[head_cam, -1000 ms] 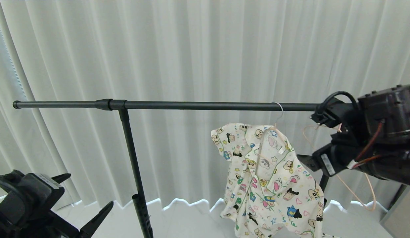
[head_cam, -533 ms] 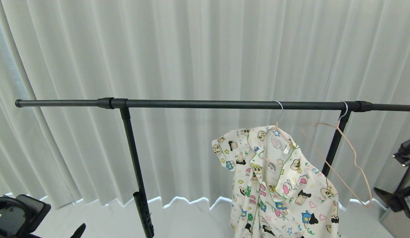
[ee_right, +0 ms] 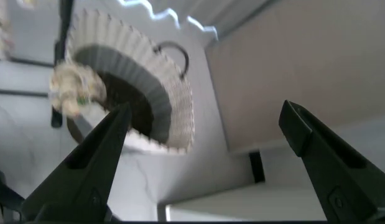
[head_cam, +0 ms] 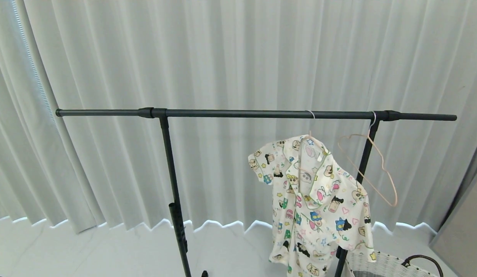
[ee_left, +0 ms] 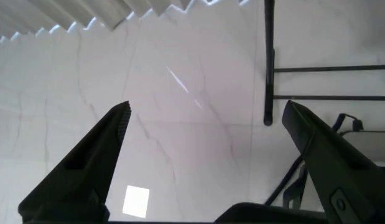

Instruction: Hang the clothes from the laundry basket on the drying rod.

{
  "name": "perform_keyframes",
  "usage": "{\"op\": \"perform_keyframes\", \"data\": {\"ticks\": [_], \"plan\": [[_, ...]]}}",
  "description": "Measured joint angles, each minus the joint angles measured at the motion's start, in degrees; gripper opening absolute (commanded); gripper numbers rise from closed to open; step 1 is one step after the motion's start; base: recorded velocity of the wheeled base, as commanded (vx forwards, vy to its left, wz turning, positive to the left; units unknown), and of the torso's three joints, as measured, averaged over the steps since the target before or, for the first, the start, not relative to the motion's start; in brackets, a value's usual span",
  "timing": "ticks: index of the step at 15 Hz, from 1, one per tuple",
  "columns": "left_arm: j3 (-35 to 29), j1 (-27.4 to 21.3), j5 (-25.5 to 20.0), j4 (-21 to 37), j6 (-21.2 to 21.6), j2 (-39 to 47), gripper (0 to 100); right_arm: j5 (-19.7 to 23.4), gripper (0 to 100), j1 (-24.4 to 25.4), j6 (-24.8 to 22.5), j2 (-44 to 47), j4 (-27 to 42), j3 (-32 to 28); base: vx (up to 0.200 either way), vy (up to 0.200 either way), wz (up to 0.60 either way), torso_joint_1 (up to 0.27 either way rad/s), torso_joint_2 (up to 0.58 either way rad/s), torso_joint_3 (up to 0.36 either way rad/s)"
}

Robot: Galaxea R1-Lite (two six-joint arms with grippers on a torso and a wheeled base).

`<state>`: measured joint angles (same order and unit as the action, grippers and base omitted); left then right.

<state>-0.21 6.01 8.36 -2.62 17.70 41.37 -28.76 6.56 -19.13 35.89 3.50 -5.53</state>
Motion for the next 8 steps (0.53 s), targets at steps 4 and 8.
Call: {"op": "perform_keyframes", "data": {"ticks": [4, 8], "plan": [[-0.06, -0.04, -0.05, 0.46, -5.89, -3.38, 100, 0.27, 100, -5.38, 0.16, -3.67, 0.2, 1.88, -0.2, 0.0, 0.0, 0.0, 0.0, 0.002], [0.0, -0.09, -0.02, 0.46, -6.97, -4.96, 100, 0.24, 100, -5.77, 0.13, -4.23, 0.17, 1.99, 0.0, 0.0, 0.0, 0.0, 0.0, 0.0]]}}
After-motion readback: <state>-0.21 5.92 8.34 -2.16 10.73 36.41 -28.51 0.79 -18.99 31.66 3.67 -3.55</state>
